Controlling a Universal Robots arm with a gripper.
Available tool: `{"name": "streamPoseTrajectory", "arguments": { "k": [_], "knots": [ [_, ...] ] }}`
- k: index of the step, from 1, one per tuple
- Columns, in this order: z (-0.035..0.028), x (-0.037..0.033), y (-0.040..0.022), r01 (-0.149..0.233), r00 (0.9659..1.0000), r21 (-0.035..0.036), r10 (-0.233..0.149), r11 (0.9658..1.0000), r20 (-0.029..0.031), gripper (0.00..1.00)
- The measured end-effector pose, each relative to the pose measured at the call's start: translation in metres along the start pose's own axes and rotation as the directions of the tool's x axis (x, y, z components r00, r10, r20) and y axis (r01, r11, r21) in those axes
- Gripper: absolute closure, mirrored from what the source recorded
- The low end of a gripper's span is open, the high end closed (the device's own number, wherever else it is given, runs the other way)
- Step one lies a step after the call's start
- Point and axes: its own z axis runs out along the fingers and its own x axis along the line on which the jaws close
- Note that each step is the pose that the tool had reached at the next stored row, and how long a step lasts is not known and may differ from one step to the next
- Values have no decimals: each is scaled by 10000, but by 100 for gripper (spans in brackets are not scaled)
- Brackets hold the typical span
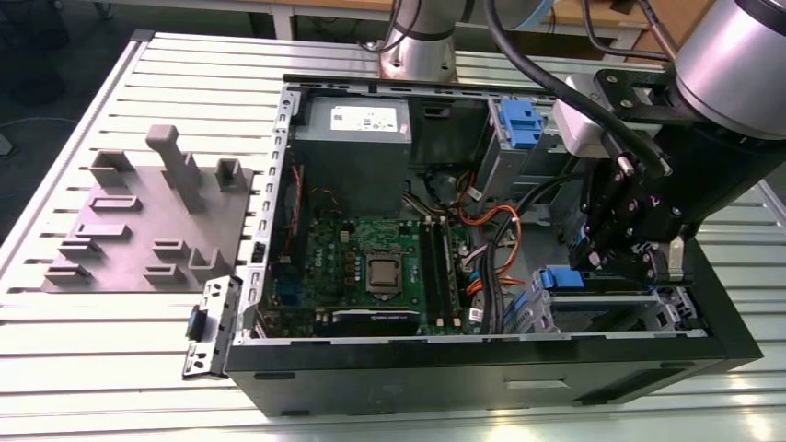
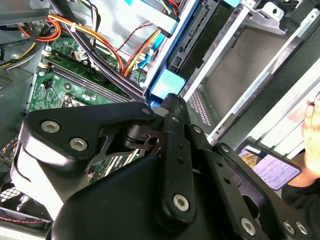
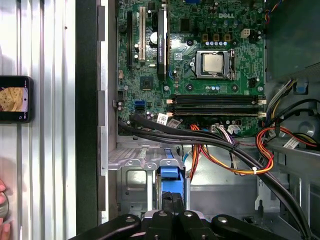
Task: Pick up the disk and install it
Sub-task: 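Insert the first disk wire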
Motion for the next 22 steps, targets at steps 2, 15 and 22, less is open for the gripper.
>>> {"name": "streamPoseTrajectory", "arguments": {
  "k": [2, 15, 22],
  "knots": [
    [0, 0, 0, 0, 10000, 0, 0, 10000, 0, 89],
    [3, -3, -129, 1, 10000, 0, -1, 10000, 1, 89],
    [-43, -3, -130, 0, 10000, 0, 0, 10000, -1, 89]
  ]
}}
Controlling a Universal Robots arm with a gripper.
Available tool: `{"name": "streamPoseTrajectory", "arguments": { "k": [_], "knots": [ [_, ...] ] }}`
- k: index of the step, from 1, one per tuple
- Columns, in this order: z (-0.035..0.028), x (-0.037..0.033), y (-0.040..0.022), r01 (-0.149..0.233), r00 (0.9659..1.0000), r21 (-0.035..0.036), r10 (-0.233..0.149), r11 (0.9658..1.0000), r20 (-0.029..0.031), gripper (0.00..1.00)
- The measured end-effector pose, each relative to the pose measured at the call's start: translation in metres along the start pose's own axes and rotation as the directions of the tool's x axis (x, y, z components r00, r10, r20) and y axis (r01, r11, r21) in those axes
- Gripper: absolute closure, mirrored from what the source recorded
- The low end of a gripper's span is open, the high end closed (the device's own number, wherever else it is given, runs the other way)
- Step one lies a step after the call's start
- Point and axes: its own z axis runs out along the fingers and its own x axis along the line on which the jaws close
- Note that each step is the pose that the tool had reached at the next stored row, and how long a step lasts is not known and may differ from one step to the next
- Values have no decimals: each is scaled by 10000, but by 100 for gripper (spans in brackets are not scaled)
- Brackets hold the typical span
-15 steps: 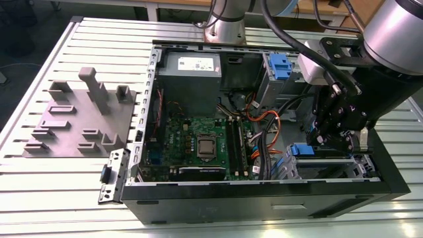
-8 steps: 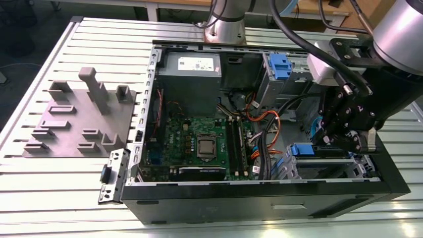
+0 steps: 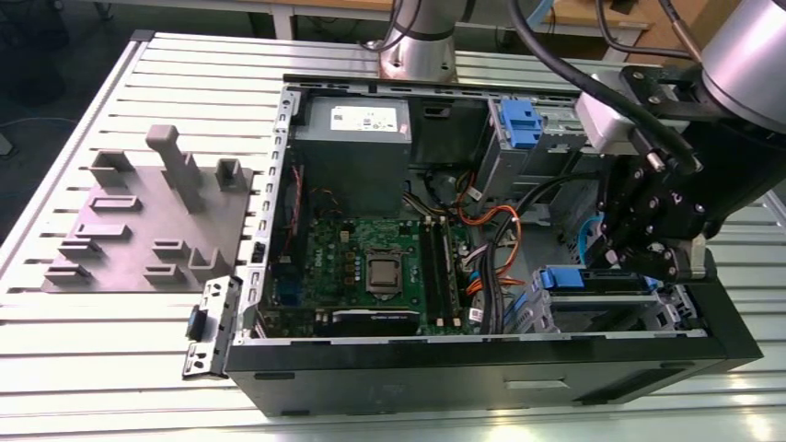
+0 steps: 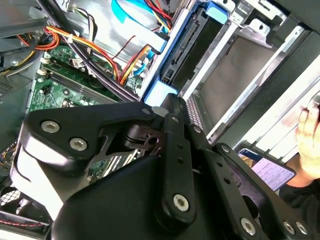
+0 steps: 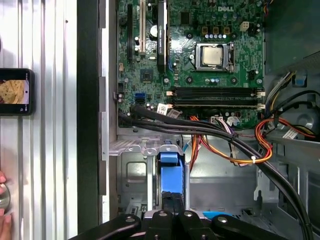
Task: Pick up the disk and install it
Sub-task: 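Insert the first disk wire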
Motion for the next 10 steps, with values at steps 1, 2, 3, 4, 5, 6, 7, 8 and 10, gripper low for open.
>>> {"name": "streamPoseTrajectory", "arguments": {
  "k": [1, 2, 3, 4, 5, 6, 7, 8, 10],
  "knots": [
    [-7, 0, 0, 0, 10000, 0, 0, 10000, 0, 89],
    [-7, 0, 0, 0, 10000, 0, 0, 10000, 3, 89],
    [-7, 0, -2, 1, 10000, 0, -1, 10000, 3, 89],
    [-8, -1, -9, 1, 10000, 0, -1, 10000, 1, 89],
    [-9, -1, -20, 1, 10000, 0, -1, 10000, 0, 89],
    [-8, -1, -33, 0, 10000, -1, 0, 10000, 1, 89],
    [-8, -1, -48, 0, 10000, 0, 0, 10000, 1, 89],
    [-9, -2, -61, 0, 10000, 0, 0, 10000, 0, 89],
    [-8, -2, -75, 0, 10000, 0, 0, 10000, 2, 89]
  ]
}}
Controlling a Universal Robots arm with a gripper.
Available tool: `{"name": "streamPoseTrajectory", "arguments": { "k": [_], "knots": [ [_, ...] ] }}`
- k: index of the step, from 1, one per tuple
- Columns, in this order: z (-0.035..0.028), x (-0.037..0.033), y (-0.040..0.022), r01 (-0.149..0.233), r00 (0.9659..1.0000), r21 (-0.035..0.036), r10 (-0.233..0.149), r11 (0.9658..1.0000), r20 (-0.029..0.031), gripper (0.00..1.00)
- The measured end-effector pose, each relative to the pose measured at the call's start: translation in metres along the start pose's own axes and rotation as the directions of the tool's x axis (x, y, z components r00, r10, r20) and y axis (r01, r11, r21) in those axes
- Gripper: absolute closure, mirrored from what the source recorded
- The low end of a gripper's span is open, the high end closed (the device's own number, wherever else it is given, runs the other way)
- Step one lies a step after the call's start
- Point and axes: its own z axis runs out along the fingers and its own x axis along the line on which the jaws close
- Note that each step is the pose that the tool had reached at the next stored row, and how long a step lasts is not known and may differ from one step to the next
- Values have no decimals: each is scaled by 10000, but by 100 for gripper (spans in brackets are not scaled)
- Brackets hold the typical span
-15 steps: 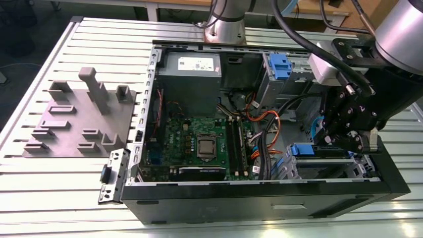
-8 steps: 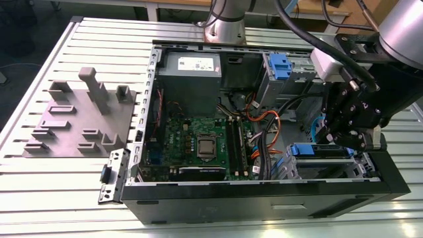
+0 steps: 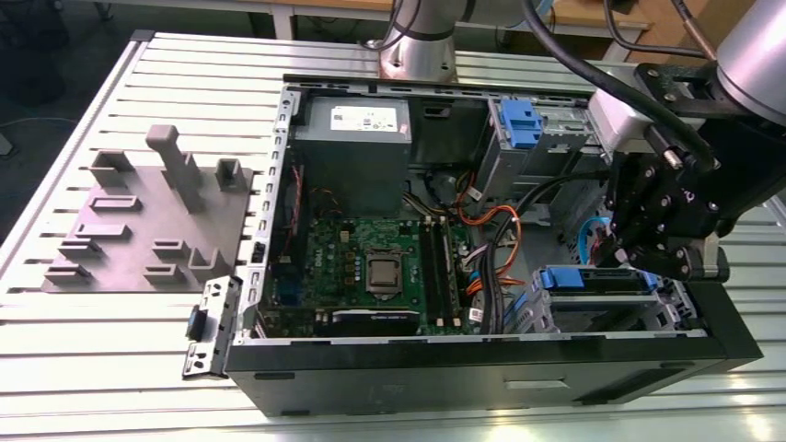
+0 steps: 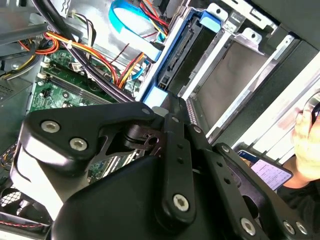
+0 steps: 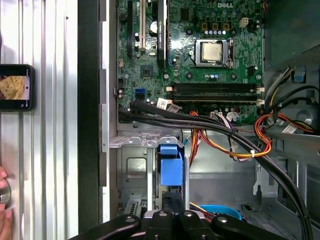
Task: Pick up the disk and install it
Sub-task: 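Insert the first disk wire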
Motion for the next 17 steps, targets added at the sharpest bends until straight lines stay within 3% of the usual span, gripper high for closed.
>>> {"name": "streamPoseTrajectory", "arguments": {
  "k": [17],
  "knots": [
    [0, 0, -24, 0, 10000, 0, 0, 10000, -1, 89]
  ]
}}
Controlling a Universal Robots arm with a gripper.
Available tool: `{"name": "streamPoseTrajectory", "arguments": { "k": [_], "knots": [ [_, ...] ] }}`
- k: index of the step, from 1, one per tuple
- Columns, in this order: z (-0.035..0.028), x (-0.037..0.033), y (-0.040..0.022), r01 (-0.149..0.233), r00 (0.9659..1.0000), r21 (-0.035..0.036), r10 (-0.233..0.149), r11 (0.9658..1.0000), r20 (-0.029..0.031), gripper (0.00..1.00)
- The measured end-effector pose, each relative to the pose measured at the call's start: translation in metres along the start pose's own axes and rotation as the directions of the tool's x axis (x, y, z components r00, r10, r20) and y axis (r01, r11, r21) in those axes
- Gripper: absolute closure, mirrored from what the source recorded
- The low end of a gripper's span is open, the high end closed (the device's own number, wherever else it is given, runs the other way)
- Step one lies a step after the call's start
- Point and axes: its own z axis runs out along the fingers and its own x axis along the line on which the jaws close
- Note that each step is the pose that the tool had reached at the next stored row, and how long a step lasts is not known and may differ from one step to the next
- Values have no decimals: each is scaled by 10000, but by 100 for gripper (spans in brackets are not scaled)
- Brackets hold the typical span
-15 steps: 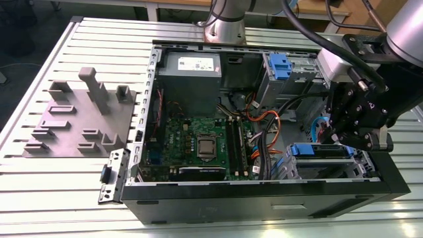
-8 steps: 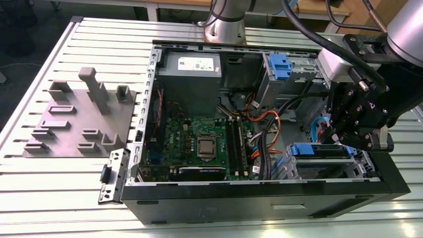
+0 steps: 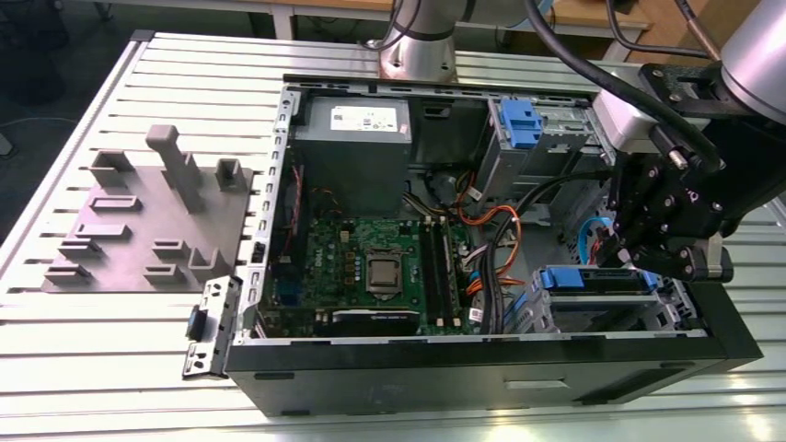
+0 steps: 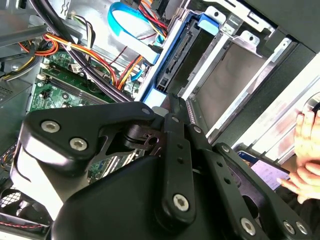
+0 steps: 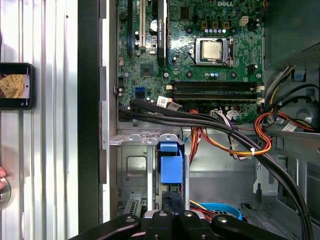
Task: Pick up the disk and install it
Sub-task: 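Insert the first disk wire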
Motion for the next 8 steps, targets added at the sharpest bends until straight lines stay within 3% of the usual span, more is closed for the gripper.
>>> {"name": "streamPoseTrajectory", "arguments": {
  "k": [8],
  "knots": [
    [0, 0, -1, 0, 10000, 0, 0, 10000, 0, 89]
  ]
}}
